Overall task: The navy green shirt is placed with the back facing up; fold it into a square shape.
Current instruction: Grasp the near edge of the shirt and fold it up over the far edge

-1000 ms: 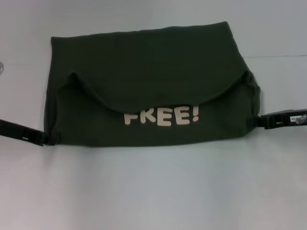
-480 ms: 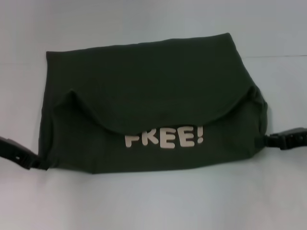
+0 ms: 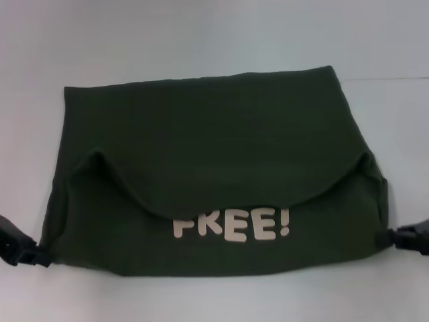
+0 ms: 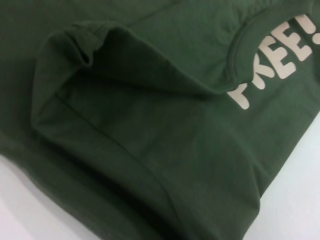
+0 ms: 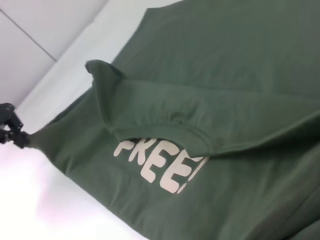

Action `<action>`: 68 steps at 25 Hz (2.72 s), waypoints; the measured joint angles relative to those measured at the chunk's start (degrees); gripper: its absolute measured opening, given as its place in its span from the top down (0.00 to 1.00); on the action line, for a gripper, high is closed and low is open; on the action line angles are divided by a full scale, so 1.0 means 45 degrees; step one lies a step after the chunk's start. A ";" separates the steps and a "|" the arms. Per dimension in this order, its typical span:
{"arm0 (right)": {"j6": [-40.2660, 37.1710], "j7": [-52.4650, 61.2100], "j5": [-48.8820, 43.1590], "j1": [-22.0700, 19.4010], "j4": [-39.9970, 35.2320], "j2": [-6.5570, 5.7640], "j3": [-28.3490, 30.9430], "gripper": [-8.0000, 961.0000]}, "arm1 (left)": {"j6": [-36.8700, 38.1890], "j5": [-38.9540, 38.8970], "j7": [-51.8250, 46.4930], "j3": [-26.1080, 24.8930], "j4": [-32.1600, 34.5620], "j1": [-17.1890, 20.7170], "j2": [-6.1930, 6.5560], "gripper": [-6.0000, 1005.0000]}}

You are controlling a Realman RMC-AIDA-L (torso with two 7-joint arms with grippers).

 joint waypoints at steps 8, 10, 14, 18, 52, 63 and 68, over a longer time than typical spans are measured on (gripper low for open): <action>-0.1098 -0.0432 0.0019 -0.0443 0.0007 -0.0079 0.0489 0.94 | 0.0793 0.0045 0.0294 -0.0255 0.0494 0.0155 0.0204 0.94; -0.1538 -0.0541 0.0015 -0.0545 -0.0013 -0.0093 0.0899 0.94 | 0.0991 0.0117 0.0288 -0.0385 0.0772 0.0284 0.0213 0.94; -0.1689 -0.0642 0.0054 -0.0615 -0.0116 -0.0133 0.2059 0.94 | 0.0952 -0.0006 0.0564 -0.1464 0.1093 0.0396 0.0300 0.94; -0.1098 -0.0560 0.0067 -0.0044 -0.0064 -0.0076 0.2696 0.94 | -0.0287 -0.0358 0.0656 -0.2540 0.0666 0.0014 0.0286 0.94; 0.0812 0.0397 -0.0367 0.1404 0.0317 0.0233 0.1742 0.94 | 0.0277 -0.0799 -0.2572 -0.2597 -0.0295 0.1189 0.0060 0.72; 0.1119 0.0378 -0.0366 0.1501 0.0315 0.0247 0.1408 0.94 | 0.0173 -0.0244 -0.3038 -0.2496 -0.0442 0.1391 -0.0181 0.36; 0.1232 0.0382 -0.0363 0.1554 0.0316 0.0253 0.1264 0.94 | 0.0131 -0.0139 -0.3059 -0.2425 -0.0498 0.1400 -0.0336 0.33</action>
